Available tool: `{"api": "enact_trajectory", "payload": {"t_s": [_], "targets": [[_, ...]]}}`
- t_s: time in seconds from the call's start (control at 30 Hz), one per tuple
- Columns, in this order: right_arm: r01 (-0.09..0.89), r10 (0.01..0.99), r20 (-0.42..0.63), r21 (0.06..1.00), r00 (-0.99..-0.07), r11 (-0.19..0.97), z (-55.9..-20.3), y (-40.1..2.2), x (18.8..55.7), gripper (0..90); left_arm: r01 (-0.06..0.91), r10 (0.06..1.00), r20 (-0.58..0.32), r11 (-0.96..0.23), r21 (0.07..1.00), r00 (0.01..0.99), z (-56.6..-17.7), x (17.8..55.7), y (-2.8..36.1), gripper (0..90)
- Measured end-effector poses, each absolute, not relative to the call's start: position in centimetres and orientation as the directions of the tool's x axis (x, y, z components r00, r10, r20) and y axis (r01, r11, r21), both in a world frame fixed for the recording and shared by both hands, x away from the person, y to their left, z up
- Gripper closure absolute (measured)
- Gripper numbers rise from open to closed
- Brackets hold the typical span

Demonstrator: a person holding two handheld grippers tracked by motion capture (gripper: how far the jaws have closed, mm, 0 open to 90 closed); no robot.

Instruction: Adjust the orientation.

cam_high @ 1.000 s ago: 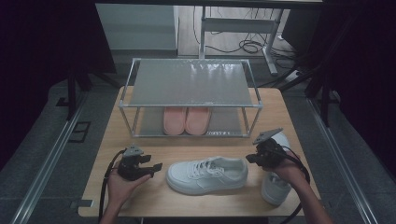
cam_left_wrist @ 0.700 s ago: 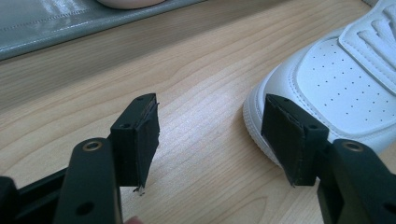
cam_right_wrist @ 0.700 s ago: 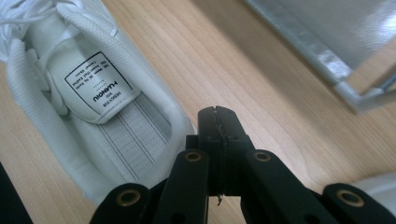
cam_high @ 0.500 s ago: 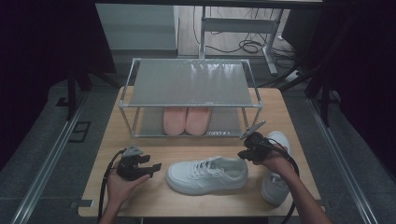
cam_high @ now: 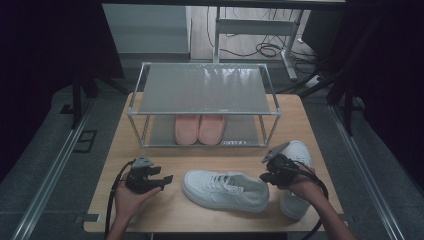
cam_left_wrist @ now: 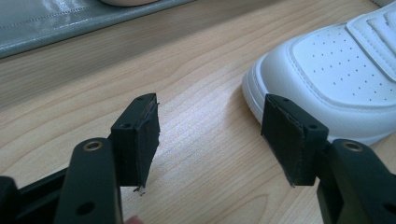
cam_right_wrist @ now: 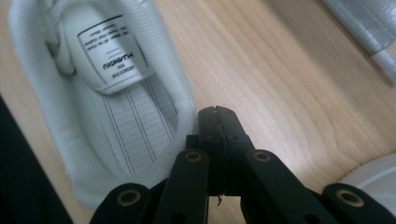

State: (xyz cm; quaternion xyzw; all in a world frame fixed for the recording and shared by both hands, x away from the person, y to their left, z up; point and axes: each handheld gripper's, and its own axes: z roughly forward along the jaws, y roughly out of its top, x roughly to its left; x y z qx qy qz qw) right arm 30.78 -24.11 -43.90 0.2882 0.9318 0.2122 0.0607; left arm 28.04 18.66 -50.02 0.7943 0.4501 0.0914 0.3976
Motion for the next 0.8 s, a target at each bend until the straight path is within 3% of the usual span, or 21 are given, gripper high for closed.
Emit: {"api": "enact_trajectory", "payload": {"t_s": [0.43, 0.8], "targets": [[0.482, 0.538, 0.000, 0.446, -0.843, 0.754, -44.0, -24.8, 27.9, 90.0, 0.646, 0.789, -0.214, -0.280, 0.710, 0.577, -50.1, 28.1, 18.7, 37.3], [0.488, 0.545, 0.023, 0.476, -0.838, 0.731, -44.4, -25.6, 27.5, 89.7, 0.645, 0.785, -0.221, -0.274, 0.713, 0.578, -50.1, 28.0, 18.6, 37.4]]}}
